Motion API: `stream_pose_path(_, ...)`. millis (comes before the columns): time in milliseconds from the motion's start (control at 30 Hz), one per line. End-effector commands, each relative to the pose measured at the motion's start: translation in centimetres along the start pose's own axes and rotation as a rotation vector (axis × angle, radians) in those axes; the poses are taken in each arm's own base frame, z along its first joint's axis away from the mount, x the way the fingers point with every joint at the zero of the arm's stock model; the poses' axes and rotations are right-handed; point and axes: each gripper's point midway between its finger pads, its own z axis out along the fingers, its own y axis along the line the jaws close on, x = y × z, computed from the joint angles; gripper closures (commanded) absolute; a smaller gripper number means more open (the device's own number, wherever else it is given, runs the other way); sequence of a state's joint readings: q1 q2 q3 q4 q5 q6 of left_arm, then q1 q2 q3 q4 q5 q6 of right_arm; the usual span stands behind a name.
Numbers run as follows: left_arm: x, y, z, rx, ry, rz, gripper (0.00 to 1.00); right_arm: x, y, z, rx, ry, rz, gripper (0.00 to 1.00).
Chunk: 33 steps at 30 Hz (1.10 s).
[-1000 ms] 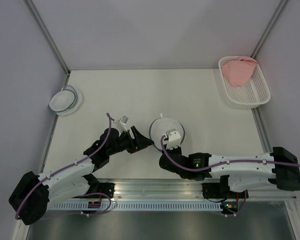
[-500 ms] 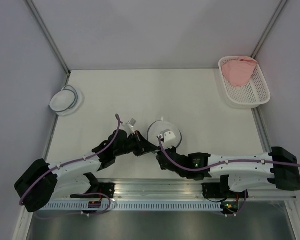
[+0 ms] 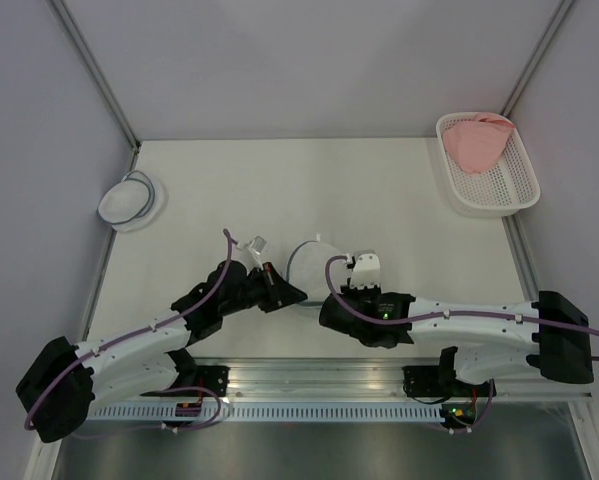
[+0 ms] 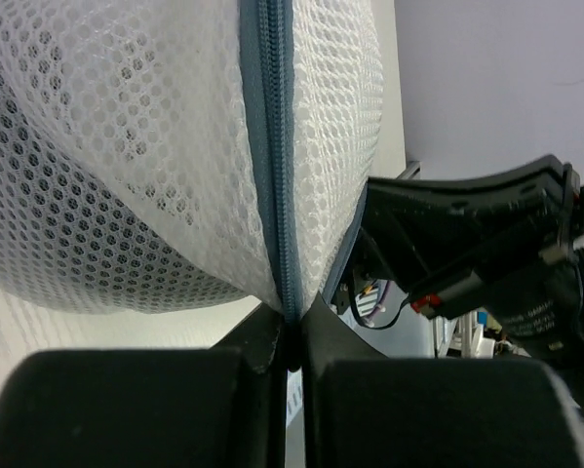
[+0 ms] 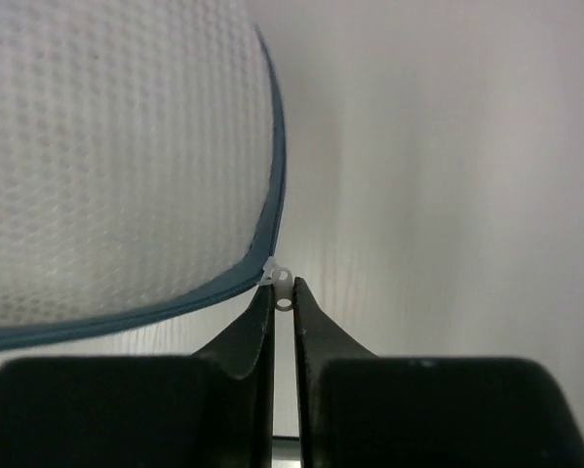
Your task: Unzip the laundry bag and remove the bra
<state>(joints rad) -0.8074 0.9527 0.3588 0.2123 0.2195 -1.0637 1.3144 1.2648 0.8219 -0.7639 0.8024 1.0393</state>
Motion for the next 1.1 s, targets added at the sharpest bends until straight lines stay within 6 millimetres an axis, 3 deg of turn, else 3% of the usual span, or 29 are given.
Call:
stream_pose_path(0, -3.2, -2.9, -0.1, 0.07, -0.078, 0.161, 0.98, -1.7, -5.3, 0.3, 0.206, -0.054, -0.032, 1.0)
stream_pose_path(233, -8.6, -5.9, 2.6, 0.129, -0.118, 0.316, 0.98, -3.4, -1.9, -0.4, 0.016, -0.072, -0.017, 1.0)
stream_pose_path(300, -10.4, -6.4, 3.3, 0.132, -0.142, 0.309, 0.92, -3.8, -1.0, -0.8, -0.04, -0.081, 0.013, 0.99)
stream_pose_path(333, -10.4, -5.4, 4.2, 0.108, -0.122, 0.298, 0.85, -3.8, -0.9, -0.8, -0.053, -0.081, 0.008, 1.0)
stream_pose_path(367, -10.6, -4.6, 4.4, 0.08, -0.117, 0.282, 0.61, -3.9, -0.7, -0.9, -0.066, -0.083, 0.011, 1.0)
stream_pose_path(400, -10.7, -3.9, 4.6, 0.048, -0.116, 0.261, 0.49, -4.2, -0.3, -1.1, -0.091, -0.092, 0.025, 1.0)
stream_pose_path(467, -10.5, -2.7, 4.4, -0.001, -0.127, 0.213, 0.36, -3.8, 0.2, -1.2, -0.128, -0.076, 0.017, 1.0)
stream_pose_path(500, -9.9, -0.8, 4.1, -0.062, -0.132, 0.178, 0.32, -4.0, 1.0, -1.3, -0.165, -0.083, 0.034, 0.99)
stream_pose_path(567, -9.6, -0.7, 2.7, -0.073, -0.165, 0.133, 0.27, -3.3, 1.7, -1.3, -0.207, -0.058, 0.017, 0.99)
stream_pose_path(600, -8.5, 1.1, 2.3, -0.116, -0.16, 0.1, 0.26, -3.3, 2.5, -1.4, -0.243, -0.054, 0.018, 1.0)
stream_pose_path(767, -4.6, 0.3, 1.1, -0.038, -0.144, -0.03, 0.25, -1.4, 6.2, -1.6, -0.418, 0.006, -0.032, 1.0)
stream_pose_path(867, -3.6, -0.3, 0.8, 0.043, -0.146, -0.082, 0.25, -1.3, 7.9, -1.9, -0.494, 0.012, -0.053, 0.99)
stream_pose_path(1067, -3.7, -2.2, 1.7, 0.094, -0.136, -0.062, 0.24, -0.8, 9.4, -2.8, -0.571, 0.032, -0.094, 0.99)
